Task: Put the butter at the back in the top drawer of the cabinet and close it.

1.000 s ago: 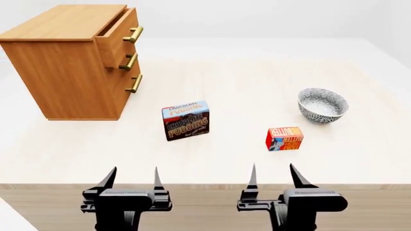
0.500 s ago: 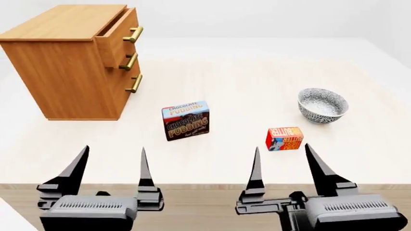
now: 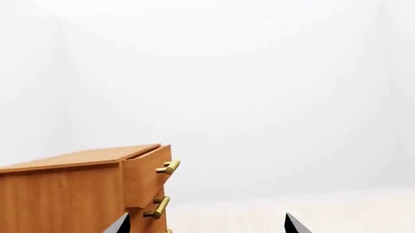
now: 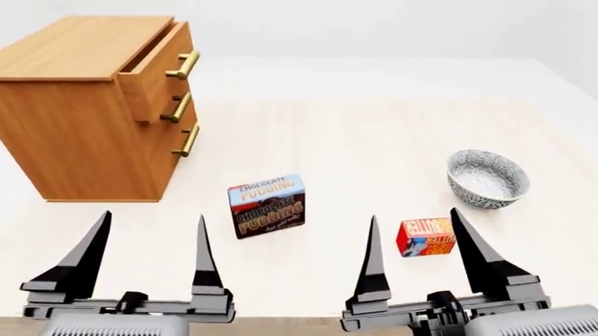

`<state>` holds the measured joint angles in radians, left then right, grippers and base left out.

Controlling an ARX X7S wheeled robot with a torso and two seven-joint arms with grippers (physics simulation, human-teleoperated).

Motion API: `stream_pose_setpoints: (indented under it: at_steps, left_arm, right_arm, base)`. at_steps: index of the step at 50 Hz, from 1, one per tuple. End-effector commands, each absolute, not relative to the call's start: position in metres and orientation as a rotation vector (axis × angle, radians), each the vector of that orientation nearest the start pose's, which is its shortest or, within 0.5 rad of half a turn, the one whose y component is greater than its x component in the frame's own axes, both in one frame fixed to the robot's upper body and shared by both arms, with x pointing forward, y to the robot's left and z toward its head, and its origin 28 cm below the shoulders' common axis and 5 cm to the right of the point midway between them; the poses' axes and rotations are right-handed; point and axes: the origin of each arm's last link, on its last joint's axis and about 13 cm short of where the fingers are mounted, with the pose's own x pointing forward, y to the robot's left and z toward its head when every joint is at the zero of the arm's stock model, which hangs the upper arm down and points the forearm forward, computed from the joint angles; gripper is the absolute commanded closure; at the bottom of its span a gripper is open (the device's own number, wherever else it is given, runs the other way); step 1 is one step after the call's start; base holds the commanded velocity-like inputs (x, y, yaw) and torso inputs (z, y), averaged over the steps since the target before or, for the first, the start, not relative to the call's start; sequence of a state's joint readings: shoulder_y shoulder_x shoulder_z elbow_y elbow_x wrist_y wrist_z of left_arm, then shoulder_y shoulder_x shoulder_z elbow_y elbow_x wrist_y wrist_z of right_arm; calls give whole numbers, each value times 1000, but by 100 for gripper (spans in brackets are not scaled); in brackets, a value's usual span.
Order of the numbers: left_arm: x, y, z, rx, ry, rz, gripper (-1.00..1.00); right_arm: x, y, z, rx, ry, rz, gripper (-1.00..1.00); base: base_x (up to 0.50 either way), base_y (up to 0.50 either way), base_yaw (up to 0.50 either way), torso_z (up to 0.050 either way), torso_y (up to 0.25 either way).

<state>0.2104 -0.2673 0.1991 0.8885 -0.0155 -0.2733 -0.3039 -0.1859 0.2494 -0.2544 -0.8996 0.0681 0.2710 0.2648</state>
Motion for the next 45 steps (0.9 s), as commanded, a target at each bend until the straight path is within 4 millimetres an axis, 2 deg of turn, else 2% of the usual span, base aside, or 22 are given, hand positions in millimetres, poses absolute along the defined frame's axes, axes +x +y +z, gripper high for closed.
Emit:
stream_pose_setpoints:
  at_steps: [1, 23, 38, 45]
  left_arm:
    - [135, 201, 136, 93, -398, 2, -100]
    - [136, 200, 134, 90, -390, -6, -100]
    - [136, 200, 132, 86, -386, -11, -100]
    - [136, 199, 131, 86, -383, -11, -100]
  right_arm:
    - [133, -78, 141, -7, -404, 123, -100]
    - [134, -79, 139, 1, -408, 113, -100]
    - [134, -78, 140, 11, -417, 121, -100]
    - [135, -79, 138, 15, -403, 116, -100]
  base:
    - [500, 0, 0, 0, 0]
    - [500, 0, 0, 0, 0]
    - [6, 0, 0, 0, 1]
    - [500, 0, 0, 0, 0]
